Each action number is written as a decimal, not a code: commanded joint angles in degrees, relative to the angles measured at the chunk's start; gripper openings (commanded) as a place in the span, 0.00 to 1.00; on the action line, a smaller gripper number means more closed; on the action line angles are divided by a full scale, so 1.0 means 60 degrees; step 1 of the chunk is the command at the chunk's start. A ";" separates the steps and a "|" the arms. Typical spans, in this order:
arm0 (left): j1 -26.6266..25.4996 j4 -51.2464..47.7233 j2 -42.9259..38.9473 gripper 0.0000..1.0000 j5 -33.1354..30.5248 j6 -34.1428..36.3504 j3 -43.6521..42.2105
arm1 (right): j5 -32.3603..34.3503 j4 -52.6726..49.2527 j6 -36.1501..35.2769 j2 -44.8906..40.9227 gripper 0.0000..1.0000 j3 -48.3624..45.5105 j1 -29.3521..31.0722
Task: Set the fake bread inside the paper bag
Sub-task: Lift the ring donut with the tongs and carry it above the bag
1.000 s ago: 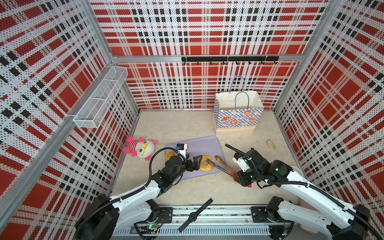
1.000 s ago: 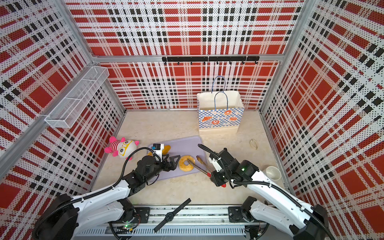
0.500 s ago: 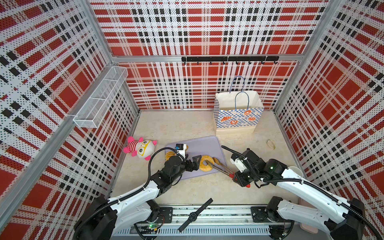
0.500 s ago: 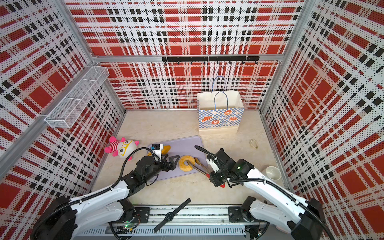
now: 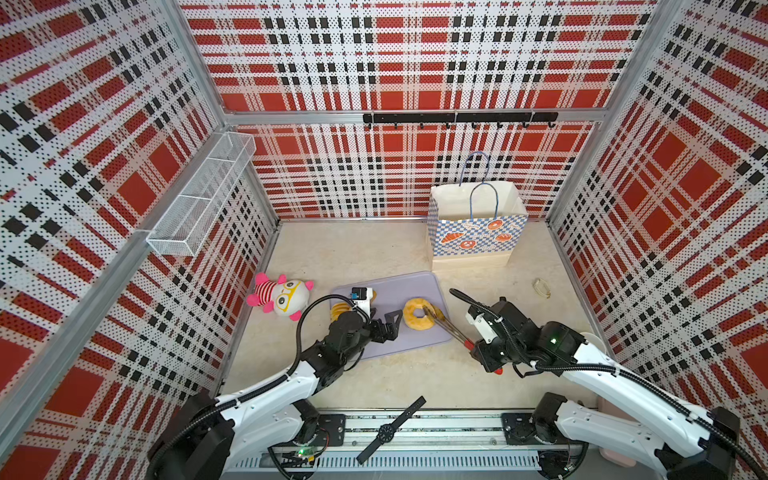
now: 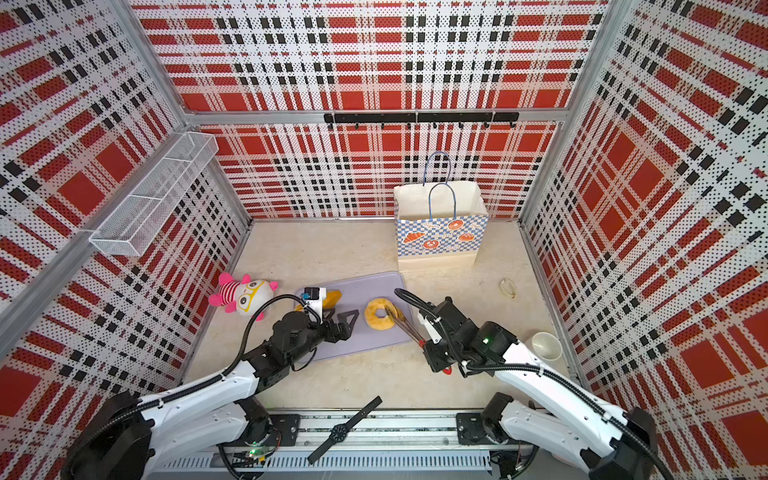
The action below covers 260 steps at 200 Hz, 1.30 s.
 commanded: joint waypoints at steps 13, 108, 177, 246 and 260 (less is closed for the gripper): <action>0.0077 0.0141 -0.0482 0.98 -0.0182 0.0191 -0.0016 | 0.0600 0.0068 0.0372 -0.0567 0.11 0.0332 0.0048; 0.0077 0.0995 -0.1958 0.98 0.0131 0.0453 -0.0752 | 0.0982 0.2861 0.0536 -0.2193 0.12 0.0381 0.0050; 0.0077 0.1421 -0.3221 0.98 0.0075 0.0726 -0.1287 | 0.2600 0.5517 -0.0443 -0.2028 0.11 0.0584 0.0046; 0.0076 0.1908 -0.3573 0.98 -0.0038 0.0836 -0.1591 | 0.4604 0.7063 -0.1911 -0.0668 0.11 0.1084 0.0050; 0.0077 0.2298 -0.3401 0.98 -0.0122 0.0759 -0.1591 | 0.5201 0.7250 -0.2230 -0.0347 0.11 0.1242 0.0045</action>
